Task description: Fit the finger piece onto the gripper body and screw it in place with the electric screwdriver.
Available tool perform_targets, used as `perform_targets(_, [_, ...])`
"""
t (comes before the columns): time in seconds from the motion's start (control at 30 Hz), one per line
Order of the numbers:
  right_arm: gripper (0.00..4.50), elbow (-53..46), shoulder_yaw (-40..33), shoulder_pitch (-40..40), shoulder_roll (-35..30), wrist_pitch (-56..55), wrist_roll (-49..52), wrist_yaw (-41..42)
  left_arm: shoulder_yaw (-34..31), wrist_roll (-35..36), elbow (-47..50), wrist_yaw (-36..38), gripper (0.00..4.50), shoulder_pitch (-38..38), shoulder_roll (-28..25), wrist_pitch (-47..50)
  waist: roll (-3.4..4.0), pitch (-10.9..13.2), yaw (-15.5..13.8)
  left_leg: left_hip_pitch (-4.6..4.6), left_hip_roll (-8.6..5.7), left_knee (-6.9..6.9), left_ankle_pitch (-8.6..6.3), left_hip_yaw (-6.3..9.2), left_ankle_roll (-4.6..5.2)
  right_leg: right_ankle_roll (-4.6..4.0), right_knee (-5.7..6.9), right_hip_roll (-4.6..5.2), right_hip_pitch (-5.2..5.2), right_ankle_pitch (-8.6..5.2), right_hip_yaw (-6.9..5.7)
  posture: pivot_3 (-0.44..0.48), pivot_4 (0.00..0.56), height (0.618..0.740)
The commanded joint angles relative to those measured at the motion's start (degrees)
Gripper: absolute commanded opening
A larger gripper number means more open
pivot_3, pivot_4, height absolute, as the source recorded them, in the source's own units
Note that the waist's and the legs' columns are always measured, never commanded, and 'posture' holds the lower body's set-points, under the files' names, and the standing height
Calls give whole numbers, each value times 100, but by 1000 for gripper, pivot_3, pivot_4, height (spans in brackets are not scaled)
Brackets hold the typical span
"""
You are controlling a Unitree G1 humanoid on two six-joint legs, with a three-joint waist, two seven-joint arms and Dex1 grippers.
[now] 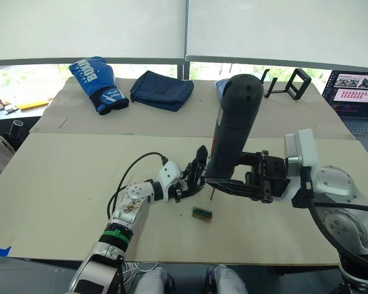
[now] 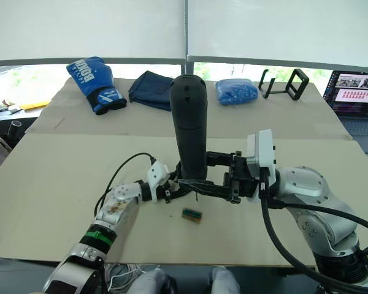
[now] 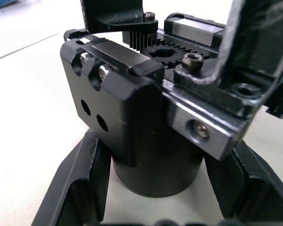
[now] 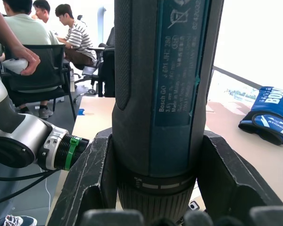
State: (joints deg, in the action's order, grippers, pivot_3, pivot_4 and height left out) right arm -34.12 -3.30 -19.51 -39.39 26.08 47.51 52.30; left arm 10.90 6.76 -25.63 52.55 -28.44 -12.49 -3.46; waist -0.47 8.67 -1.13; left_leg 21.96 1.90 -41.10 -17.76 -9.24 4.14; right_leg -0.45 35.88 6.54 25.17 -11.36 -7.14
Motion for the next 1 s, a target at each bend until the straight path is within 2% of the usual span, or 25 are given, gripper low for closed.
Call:
perform_targets(0.03, [1933,-130,-179,-310,13,20,227,-48,42,-37,-162,63,2314,-47,-21,12,0,0,4,0,0,0,0,0,0,0,0,0,0,0,0,0,150,740])
perform_targets(0.3, [1933,260,-139,-1284,240,360,573,-267,28,-44,-283,114,2314,-148,-41,-74,0,0,23,1,1,-3,0,0,0,-1,1,1,1,1,0,0,150,740])
perform_targets(0.57, [1933,784,166,-2205,758,503,269,-556,48,-40,-270,133,2314,-114,-31,-75,2,-1,32,4,0,-9,1,0,1,-1,3,1,2,2,-3,0,150,740])
perform_targets(1.0, [1933,1279,474,-2322,1141,300,-478,-429,81,-1,-180,246,2314,-22,-58,13,3,-2,47,8,0,-14,1,-3,1,1,4,-2,3,3,-5,0,150,740])
